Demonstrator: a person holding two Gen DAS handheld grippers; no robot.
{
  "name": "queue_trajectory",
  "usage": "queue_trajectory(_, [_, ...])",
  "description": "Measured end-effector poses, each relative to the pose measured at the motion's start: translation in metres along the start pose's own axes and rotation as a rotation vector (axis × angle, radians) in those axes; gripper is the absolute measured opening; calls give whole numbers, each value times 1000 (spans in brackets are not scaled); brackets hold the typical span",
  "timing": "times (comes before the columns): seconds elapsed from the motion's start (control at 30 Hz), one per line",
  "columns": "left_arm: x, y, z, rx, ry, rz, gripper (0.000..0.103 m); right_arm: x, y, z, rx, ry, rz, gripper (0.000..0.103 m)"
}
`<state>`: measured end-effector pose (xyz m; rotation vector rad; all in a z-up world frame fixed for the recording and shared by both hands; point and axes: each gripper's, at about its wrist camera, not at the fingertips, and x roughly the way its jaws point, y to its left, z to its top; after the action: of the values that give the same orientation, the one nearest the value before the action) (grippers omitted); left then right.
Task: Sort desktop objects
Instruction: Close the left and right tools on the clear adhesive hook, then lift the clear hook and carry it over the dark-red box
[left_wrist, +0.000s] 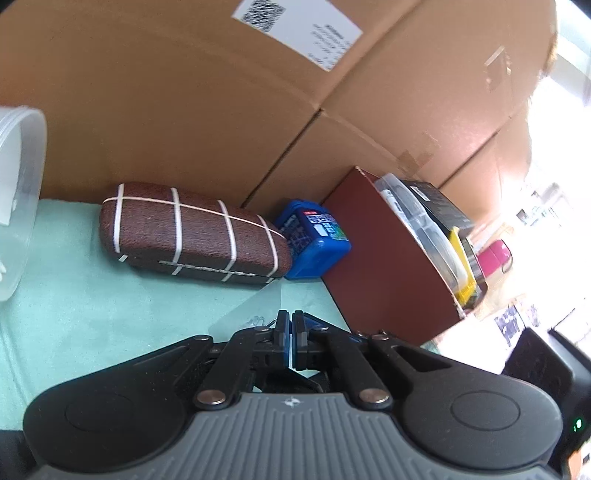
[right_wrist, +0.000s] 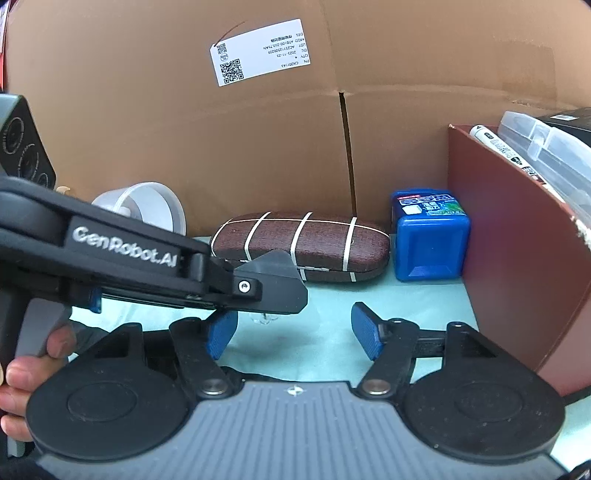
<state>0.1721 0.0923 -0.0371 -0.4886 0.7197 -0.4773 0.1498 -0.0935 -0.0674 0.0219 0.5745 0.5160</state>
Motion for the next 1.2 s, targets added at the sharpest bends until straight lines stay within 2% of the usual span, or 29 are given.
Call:
queue_trajectory(0.1, [-2, 0, 0, 16, 10, -40, 0, 3, -2, 0, 11, 12, 56, 66])
queue_trajectory(0.17, [-3, -1, 0, 22, 9, -49, 0, 1, -2, 0, 8, 3, 69, 55])
queue_trajectory(0.23, [-4, -1, 0, 19, -1, -21, 0, -1, 5, -2, -3, 3, 62, 34])
queue_trajectory(0.3, [-4, 1, 0, -1, -3, -19, 0, -4, 8, -3, -4, 9, 55, 32])
queue_trajectory(0.37, [-5, 2, 0, -18, -8, -15, 0, -7, 10, -4, -13, 12, 45, 21])
queue_trajectory(0.57, [-18, -14, 2, 5, -33, -34, 0, -24, 11, 0, -28, -26, 31, 18])
queue_trajectory(0.87, [-31, -74, 15, 109, -107, -108, 0, -81, -3, 20, -20, -171, -26, 18])
queue_trajectory(1.03, [-19, -117, 25, 166, -125, -163, 0, -122, -24, 29, -6, -252, -86, 18])
queue_trajectory(1.2, [14, -159, 33, 201, -105, -221, 0, -148, -59, 34, 24, -302, -167, 18])
